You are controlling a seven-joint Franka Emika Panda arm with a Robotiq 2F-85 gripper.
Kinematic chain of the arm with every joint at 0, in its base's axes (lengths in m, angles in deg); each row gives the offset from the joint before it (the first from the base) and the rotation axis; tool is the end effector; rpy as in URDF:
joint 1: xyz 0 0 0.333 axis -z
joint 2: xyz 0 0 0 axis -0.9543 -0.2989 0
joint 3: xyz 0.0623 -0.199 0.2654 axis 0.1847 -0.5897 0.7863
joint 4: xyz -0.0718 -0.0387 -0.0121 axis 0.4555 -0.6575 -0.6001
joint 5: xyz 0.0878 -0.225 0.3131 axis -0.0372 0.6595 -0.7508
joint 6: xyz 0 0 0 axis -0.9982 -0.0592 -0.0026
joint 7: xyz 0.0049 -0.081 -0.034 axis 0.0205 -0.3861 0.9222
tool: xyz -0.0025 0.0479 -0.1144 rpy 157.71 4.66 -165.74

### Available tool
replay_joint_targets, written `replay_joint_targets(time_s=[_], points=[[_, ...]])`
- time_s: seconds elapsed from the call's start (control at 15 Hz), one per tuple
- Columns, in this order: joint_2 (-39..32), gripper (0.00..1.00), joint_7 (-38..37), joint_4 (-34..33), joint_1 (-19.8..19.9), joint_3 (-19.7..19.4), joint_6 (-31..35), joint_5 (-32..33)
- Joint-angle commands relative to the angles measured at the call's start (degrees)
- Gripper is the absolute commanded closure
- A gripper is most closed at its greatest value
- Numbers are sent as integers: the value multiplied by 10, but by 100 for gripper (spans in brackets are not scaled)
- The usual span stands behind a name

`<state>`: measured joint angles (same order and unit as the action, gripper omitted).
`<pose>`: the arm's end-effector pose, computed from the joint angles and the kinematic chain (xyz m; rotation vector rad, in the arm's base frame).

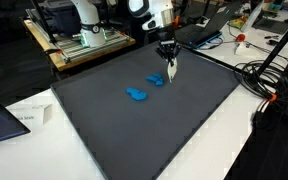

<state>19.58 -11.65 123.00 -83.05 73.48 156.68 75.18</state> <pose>0.5676 0.0901 0.2499 -2.2849 1.6729 -0.4650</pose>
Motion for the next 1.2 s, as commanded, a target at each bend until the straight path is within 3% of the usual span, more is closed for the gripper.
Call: replay_joint_targets(time_s=[0.0,0.27,0.47,0.67,1.13], points=[[32,99,4,23,-17,-26,13,29],[59,99,34,5,1,1,-63,19],[77,99,36,-22,-16,-12,-139,36],[85,99,51,-65,-16,-5,-244,39],[43,99,46,-186,-15,14,-485,110]])
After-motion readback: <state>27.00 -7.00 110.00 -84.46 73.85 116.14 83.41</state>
